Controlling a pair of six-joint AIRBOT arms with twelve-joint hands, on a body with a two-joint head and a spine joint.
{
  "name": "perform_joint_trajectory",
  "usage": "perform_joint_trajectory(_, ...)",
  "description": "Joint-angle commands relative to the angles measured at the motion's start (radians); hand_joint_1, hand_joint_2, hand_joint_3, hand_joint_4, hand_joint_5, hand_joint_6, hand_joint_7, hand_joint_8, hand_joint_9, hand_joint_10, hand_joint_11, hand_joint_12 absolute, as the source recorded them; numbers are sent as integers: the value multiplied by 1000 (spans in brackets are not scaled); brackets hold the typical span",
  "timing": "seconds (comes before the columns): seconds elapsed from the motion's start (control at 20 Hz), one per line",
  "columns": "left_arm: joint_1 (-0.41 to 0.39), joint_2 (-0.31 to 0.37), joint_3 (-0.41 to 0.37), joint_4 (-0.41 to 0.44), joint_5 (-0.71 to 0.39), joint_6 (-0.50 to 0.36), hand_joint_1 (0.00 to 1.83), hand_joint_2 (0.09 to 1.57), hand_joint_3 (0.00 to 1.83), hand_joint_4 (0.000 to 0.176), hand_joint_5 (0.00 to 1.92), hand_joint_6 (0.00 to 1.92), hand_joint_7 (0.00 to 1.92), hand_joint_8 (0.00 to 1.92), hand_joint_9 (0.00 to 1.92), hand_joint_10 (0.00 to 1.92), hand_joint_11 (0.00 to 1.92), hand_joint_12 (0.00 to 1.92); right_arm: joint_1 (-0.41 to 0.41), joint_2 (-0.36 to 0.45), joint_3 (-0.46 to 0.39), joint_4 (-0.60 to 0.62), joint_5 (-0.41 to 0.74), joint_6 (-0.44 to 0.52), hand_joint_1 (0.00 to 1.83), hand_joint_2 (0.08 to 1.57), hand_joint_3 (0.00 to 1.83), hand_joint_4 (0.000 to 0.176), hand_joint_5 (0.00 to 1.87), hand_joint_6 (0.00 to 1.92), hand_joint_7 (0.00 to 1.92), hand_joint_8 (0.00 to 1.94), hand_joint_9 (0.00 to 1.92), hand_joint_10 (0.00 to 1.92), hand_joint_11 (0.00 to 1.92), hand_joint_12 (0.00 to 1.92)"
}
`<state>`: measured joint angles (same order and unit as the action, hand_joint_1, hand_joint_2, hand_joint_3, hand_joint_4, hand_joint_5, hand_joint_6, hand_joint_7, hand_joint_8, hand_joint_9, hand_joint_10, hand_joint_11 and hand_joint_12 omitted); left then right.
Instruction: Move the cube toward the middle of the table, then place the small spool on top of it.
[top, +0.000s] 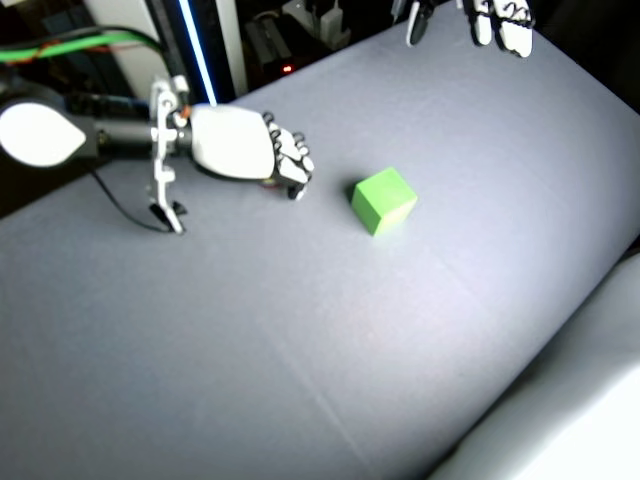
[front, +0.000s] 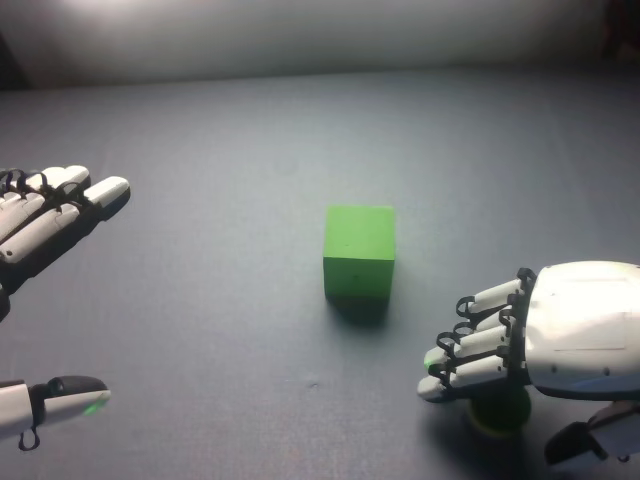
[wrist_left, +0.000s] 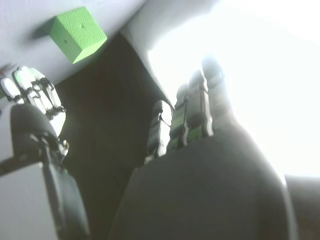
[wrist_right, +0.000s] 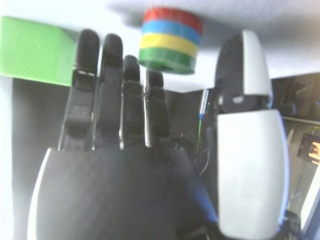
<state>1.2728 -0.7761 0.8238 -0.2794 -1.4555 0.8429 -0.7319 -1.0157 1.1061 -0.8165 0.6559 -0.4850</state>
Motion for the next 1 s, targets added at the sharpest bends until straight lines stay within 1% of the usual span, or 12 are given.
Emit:
perform_joint_trajectory(0.0, -1, 0, 0, -6, -127, -4, 842, 959, 6, 139, 5, 1, 14, 0, 2, 1, 0, 312, 14, 3, 2, 30, 83, 5, 1009, 988, 0, 35, 488, 15, 476, 13, 745, 50, 481, 1139)
perform_joint_trajectory(0.15, 2, -1, 0, -7, -128, -6, 841, 963, 5, 132, 16, 4, 15, 0, 10, 4, 5, 307, 17, 3, 5, 30, 81, 5, 1030, 996, 0, 37, 558, 5, 544, 11, 808, 97, 459, 1292)
perform_joint_trajectory(0.25, 3, -2, 0, -8, -128, -6, 839, 964, 3, 130, 19, 3, 17, 1, 14, 4, 3, 315, 18, 3, 5, 31, 81, 5, 1015, 1023, 0, 44, 571, 4, 576, 5, 654, 591, 621, 1343)
perform_joint_trajectory(0.35, 3, -4, 0, -9, -128, -7, 844, 964, 0, 136, 25, 3, 20, 1, 16, 2, 0, 333, 19, -1, 5, 31, 81, 5, 1042, 1041, 0, 27, 630, 4, 621, 11, 581, 877, 681, 1313)
perform_joint_trajectory(0.45, 4, -5, 0, -11, -128, -8, 848, 965, 1, 123, 28, 3, 23, 2, 18, 3, 0, 331, 21, -6, 6, 31, 81, 5, 1027, 1067, 5, 1, 687, 10, 665, 22, 577, 868, 653, 1280)
perform_joint_trajectory(0.5, 5, -6, 0, -12, -128, -8, 848, 969, 2, 113, 28, 3, 26, 3, 23, 4, 0, 332, 23, -9, 6, 30, 81, 5, 1010, 1076, 7, 3, 695, 11, 665, 21, 564, 860, 635, 1274)
perform_joint_trajectory(0.55, 5, -6, 0, -12, -128, -9, 828, 970, 3, 133, 21, 0, 20, 0, 16, 1, 0, 325, 25, -11, 6, 30, 81, 5, 995, 1080, 7, 0, 704, 13, 665, 21, 553, 854, 639, 1279)
perform_joint_trajectory(0.7, 6, -8, 0, -13, -128, -10, 810, 965, 0, 134, 28, 3, 31, 4, 30, 5, 0, 335, 28, -18, 9, 31, 81, 5, 1003, 1063, 0, 0, 762, 24, 735, 46, 648, 904, 660, 1306)
perform_joint_trajectory(0.8, 7, -9, 0, -14, -128, -11, 834, 961, 0, 119, 30, 3, 33, 3, 30, 4, 0, 328, 31, -24, 12, 31, 81, 5, 1003, 1079, 0, 9, 807, 12, 819, 61, 720, 998, 713, 1368)
perform_joint_trajectory(0.85, 7, -9, 0, -14, -128, -12, 818, 963, 0, 116, 35, 4, 37, 4, 37, 6, 1, 334, 33, -25, 14, 34, 81, 5, 1062, 1120, 14, 0, 900, 849, 887, 213, 742, 1415, 792, 1626)
perform_joint_trajectory(0.9, 7, -9, 0, -15, -128, -12, 828, 963, 0, 111, 31, 2, 38, 3, 45, 8, 7, 343, 35, -25, 15, 37, 81, 5, 1086, 1150, 5, 0, 889, 1066, 731, 1012, 728, 1722, 770, 1860)
perform_joint_trajectory(0.95, 8, -10, 0, -15, -128, -12, 831, 965, 1, 104, 32, 2, 38, 3, 49, 8, 1, 343, 41, -25, 17, 41, 81, 5, 1112, 1146, 0, 0, 911, 1072, 666, 1397, 737, 1870, 807, 1909)
